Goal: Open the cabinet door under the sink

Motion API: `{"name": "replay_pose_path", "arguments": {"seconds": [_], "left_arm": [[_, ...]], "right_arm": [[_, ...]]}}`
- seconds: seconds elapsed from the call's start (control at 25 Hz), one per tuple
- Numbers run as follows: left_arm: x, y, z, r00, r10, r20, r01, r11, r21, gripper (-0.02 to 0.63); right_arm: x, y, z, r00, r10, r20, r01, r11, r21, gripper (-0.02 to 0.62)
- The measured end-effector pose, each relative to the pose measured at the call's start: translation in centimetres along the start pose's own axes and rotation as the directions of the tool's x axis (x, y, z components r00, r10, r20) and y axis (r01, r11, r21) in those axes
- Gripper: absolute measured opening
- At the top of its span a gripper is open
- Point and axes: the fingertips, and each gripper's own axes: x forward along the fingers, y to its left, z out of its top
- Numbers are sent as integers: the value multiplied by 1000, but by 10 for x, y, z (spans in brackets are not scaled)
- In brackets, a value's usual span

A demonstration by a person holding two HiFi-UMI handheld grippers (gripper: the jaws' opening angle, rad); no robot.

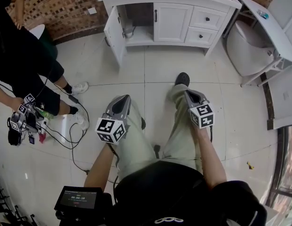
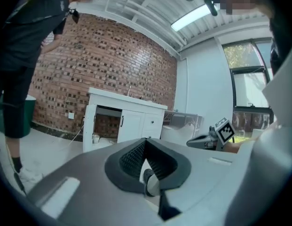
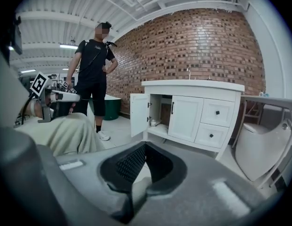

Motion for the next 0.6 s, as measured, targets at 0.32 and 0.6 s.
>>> {"name": "replay_pose_path", "arguments": {"seconds": [0.32,0.6], "left_arm": [[-12,-6,-5,999,31,-12,-31,999,43,17],[-20,-4,-1,1000,-7,16,7,1000,6,17]], "right_arm": [[-16,15,15,999,-19,-42,15,996,-86,-8],[-48,24,31,997,-25,70,31,996,-82,-8]]}}
